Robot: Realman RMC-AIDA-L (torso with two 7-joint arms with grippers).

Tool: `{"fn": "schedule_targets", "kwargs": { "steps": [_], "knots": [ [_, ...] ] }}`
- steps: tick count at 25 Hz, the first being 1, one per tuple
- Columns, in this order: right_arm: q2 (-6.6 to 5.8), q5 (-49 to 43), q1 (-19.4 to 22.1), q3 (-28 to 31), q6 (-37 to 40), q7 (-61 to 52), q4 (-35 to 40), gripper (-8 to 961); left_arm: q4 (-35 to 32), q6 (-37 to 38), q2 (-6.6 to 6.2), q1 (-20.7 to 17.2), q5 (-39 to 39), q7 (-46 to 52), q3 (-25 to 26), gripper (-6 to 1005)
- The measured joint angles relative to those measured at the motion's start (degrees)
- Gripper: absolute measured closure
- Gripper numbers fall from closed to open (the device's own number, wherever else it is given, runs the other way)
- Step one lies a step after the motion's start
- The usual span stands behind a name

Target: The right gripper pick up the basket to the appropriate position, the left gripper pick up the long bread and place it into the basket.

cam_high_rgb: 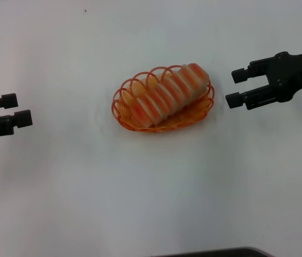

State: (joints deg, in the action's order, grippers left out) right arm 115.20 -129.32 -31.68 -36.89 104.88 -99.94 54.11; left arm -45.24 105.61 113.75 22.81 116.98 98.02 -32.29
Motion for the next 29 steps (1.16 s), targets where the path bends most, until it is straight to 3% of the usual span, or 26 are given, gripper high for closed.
{"fn": "schedule_targets", "kwargs": {
  "steps": [29],
  "knots": [
    [0.63, -0.06, -0.22, -0.21, -0.03, 0.01, -0.4, 114, 0.15, 0.38, 0.33, 0.05, 0.27, 1.64, -0.12, 86]
  ]
}}
